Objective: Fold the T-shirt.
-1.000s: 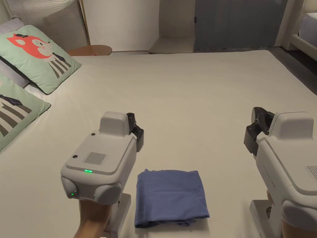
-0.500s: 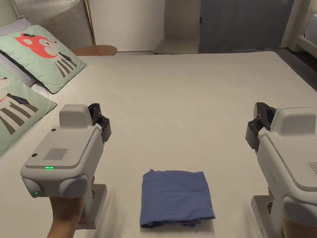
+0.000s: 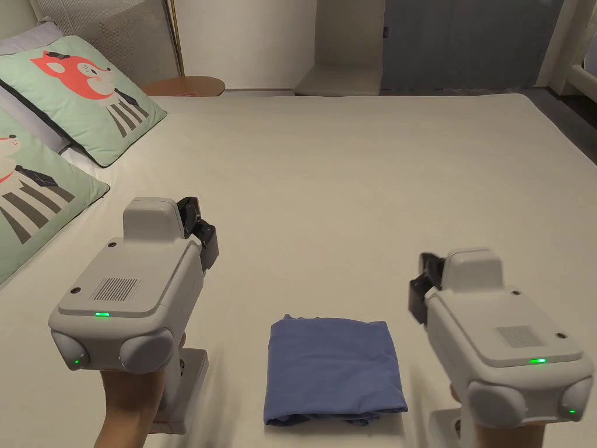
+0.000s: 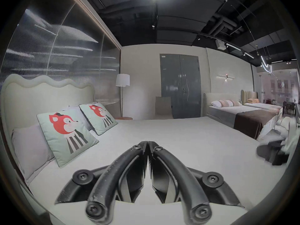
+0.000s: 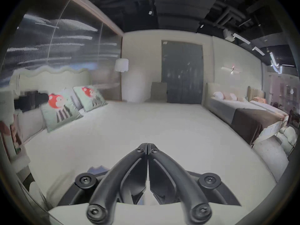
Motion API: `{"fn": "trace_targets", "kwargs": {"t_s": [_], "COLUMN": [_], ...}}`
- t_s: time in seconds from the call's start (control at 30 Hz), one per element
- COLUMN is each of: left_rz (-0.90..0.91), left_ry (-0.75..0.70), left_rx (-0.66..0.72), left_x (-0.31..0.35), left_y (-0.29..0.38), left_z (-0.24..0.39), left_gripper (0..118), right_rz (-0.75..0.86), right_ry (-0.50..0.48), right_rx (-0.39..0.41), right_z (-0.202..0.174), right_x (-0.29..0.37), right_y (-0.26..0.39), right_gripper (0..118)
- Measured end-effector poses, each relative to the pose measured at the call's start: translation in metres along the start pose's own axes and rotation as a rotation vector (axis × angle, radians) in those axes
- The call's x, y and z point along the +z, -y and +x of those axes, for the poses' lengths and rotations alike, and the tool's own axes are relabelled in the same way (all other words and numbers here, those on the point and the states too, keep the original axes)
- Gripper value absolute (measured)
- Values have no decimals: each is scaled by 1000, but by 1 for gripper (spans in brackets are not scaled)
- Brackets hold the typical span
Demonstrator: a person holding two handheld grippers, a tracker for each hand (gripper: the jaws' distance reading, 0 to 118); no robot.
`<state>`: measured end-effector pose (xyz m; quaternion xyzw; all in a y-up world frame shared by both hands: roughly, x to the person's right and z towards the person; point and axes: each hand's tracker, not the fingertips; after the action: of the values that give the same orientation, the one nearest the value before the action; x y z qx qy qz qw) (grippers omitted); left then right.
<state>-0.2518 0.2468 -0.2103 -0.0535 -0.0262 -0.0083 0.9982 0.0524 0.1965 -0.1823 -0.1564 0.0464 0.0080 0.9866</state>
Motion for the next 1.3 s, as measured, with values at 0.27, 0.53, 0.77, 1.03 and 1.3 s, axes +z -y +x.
{"fn": "trace_targets", "kwargs": {"t_s": [0.27,0.53,0.77,1.03,1.3], "left_rz": [-41,-157,-499,-907,-1022], "left_ry": [25,77,231,403,459], "left_rx": [14,44,284,578,663], "left_x": [-6,-12,-38,-76,-82], "left_y": [13,35,80,142,168], "left_z": [-2,2,7,-1,-9], "left_gripper": [0,0,14,109,61], "right_rz": [-298,-482,-507,-497,-480], "right_ry": [-111,-108,-127,-138,-152], "right_rx": [39,-9,-32,-69,-103], "right_z": [-36,-36,-30,-25,-20], "right_x": [-50,-69,-73,-75,-75], "right_y": [72,98,98,104,109], "right_gripper": [1,1,0,0,0]}}
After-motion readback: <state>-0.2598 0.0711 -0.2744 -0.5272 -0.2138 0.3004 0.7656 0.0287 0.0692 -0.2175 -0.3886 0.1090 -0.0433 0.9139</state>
